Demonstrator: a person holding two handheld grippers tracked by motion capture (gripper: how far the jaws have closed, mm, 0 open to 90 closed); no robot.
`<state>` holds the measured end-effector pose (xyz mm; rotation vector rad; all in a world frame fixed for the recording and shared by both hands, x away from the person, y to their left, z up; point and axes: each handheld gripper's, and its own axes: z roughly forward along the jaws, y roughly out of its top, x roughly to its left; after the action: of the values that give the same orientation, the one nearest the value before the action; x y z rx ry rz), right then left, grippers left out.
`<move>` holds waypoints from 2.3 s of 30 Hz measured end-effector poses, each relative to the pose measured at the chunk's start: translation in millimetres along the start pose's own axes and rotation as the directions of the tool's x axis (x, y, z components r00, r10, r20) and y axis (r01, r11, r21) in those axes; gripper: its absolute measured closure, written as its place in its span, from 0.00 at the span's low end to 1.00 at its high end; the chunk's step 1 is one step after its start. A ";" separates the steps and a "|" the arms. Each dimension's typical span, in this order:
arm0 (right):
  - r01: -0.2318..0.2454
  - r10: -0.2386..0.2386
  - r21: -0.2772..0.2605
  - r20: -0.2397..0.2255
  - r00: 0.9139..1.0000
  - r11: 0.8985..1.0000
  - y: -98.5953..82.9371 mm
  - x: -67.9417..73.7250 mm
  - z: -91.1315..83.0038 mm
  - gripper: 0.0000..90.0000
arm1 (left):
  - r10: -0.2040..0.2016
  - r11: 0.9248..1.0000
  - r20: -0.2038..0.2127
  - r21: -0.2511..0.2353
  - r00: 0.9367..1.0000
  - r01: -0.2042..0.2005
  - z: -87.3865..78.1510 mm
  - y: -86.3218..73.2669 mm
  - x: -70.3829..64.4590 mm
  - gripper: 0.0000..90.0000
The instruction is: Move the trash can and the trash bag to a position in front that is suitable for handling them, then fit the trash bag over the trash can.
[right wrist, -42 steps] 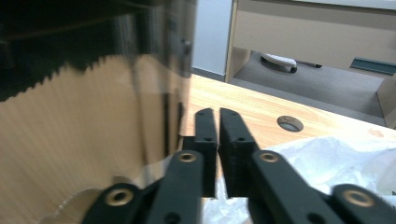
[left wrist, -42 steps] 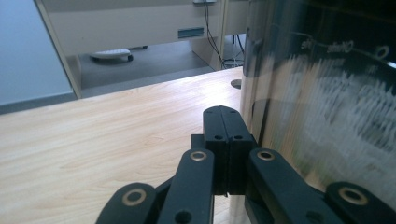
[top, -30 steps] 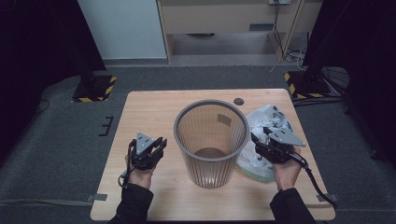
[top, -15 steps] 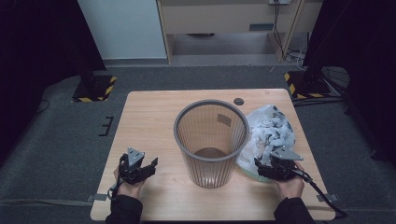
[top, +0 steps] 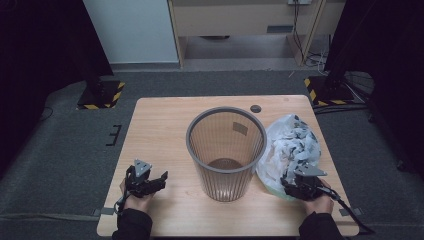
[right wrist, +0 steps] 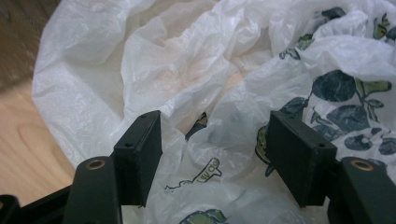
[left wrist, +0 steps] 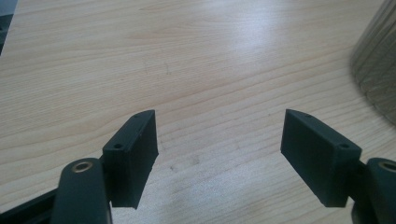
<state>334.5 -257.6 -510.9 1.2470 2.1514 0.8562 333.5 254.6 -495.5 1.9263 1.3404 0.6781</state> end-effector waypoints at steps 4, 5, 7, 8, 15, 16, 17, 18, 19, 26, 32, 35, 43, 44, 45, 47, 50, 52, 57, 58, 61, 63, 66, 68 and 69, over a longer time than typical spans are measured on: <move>-0.010 0.011 0.007 -0.010 1.000 1.000 -10.0 -8.7 -10.0 0.40 | 0.009 1.000 0.003 0.014 1.000 -0.009 0.9 -0.7 -1.1 0.28; -0.021 0.021 0.003 -0.014 1.000 1.000 -11.3 -9.9 -12.5 0.40 | 0.010 1.000 0.005 0.017 1.000 -0.010 1.4 -1.0 -1.6 0.28; -0.015 0.014 -0.018 -0.008 1.000 1.000 -11.5 -12.2 -17.5 0.38 | 0.016 1.000 0.007 0.023 1.000 -0.017 2.0 -1.3 -2.4 0.28; -0.028 0.028 -0.032 -0.008 1.000 0.999 -10.2 -12.0 -20.5 0.36 | 0.018 1.000 0.007 0.025 1.000 -0.018 2.2 -1.4 -2.6 0.28; -0.082 0.083 -0.161 0.002 0.997 0.984 9.0 -17.6 -33.4 0.13 | 0.023 0.999 0.008 0.040 1.000 -0.023 6.1 -1.9 -2.9 0.28; -0.094 0.096 -0.166 0.006 0.995 0.982 12.5 -17.8 -32.7 0.12 | 0.027 0.999 0.010 0.044 1.000 -0.028 6.7 -1.8 -3.2 0.28; -0.093 0.096 -0.169 0.010 0.995 0.981 16.0 -18.5 -31.2 0.11 | 0.030 0.998 0.011 0.046 0.999 -0.030 7.3 -1.8 -3.7 0.28; -0.094 0.098 -0.168 0.015 0.995 0.981 20.0 -19.7 -29.1 0.10 | 0.031 0.998 0.012 0.048 0.999 -0.032 7.6 -1.8 -4.1 0.28; -0.100 0.105 -0.167 0.020 0.994 0.981 24.3 -21.0 -26.9 0.09 | 0.032 0.998 0.014 0.048 0.999 -0.033 7.7 -1.8 -4.3 0.28; -0.131 0.138 -0.136 0.039 0.990 0.982 50.7 -33.9 -1.0 0.06 | 0.031 0.998 0.022 0.060 0.999 -0.032 9.5 -2.5 -4.6 0.27; -0.153 0.157 -0.060 0.077 0.985 0.986 56.1 -42.5 26.1 0.04 | 0.051 0.995 0.032 0.085 0.998 -0.053 14.6 -2.8 -6.7 0.27; -0.157 0.158 -0.010 0.091 0.983 0.988 54.8 -45.2 38.6 0.04 | 0.062 0.994 0.033 0.092 0.998 -0.065 16.6 -3.0 -8.2 0.27; -0.165 0.157 0.071 0.108 0.982 0.984 46.6 -44.4 60.7 0.06 | 0.097 0.986 0.036 0.130 0.995 -0.101 25.3 -3.5 -13.2 0.25; -0.168 0.159 0.075 0.111 0.981 0.983 45.5 -44.6 62.2 0.06 | 0.102 0.985 0.037 0.135 0.994 -0.106 26.8 -3.6 -14.1 0.25; -0.172 0.163 0.072 0.110 0.980 0.982 43.9 -45.0 63.5 0.07 | 0.106 0.984 0.038 0.139 0.994 -0.110 28.1 -3.5 -15.0 0.25; -0.178 0.170 0.070 0.113 0.979 0.981 40.6 -45.6 65.6 0.08 | 0.113 0.983 0.042 0.144 0.993 -0.118 29.7 -3.3 -16.5 0.25; -0.178 0.171 0.057 0.114 0.979 0.982 35.8 -44.1 66.9 0.13 | 0.127 0.979 0.045 0.154 0.991 -0.133 32.0 -3.8 -19.1 0.24; -0.169 0.163 0.047 0.118 0.980 0.984 32.7 -42.6 67.6 0.18 | 0.131 0.977 0.045 0.160 0.990 -0.137 32.4 -4.2 -19.5 0.24; -0.190 0.187 0.011 0.110 0.976 0.982 27.2 -42.1 68.8 0.40 | 0.123 0.978 0.046 0.165 0.991 -0.129 33.1 -4.5 -18.4 0.24; -0.198 0.197 -0.001 0.108 0.975 0.980 26.4 -41.9 68.6 0.47 | 0.123 0.978 0.046 0.166 0.991 -0.129 33.2 -4.6 -18.5 0.24; -0.201 0.201 -0.014 0.104 0.974 0.979 25.8 -40.8 67.3 0.68 | 0.128 0.977 0.049 0.168 0.991 -0.135 33.5 -4.7 -19.0 0.24; -0.201 0.202 -0.016 0.114 0.973 0.979 25.4 -39.4 66.2 0.78 | 0.129 0.976 0.051 0.168 0.990 -0.135 33.5 -4.8 -19.2 0.24; -0.205 0.207 -0.034 0.115 0.971 0.978 26.1 -38.2 63.3 0.86 | 0.129 0.976 0.052 0.169 0.990 -0.136 33.5 -4.8 -19.3 0.24; -0.202 0.208 -0.055 0.118 0.971 0.978 28.1 -37.7 58.7 0.88 | 0.128 0.976 0.054 0.169 0.990 -0.136 33.7 -4.8 -19.4 0.24; -0.206 0.213 -0.073 0.110 0.971 0.976 30.3 -37.9 54.8 0.88 | 0.129 0.976 0.054 0.170 0.990 -0.136 33.7 -4.8 -19.4 0.24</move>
<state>406.6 -265.1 -521.5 1.4749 1.9116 0.9032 349.2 229.5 -521.1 2.1727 1.2898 0.5965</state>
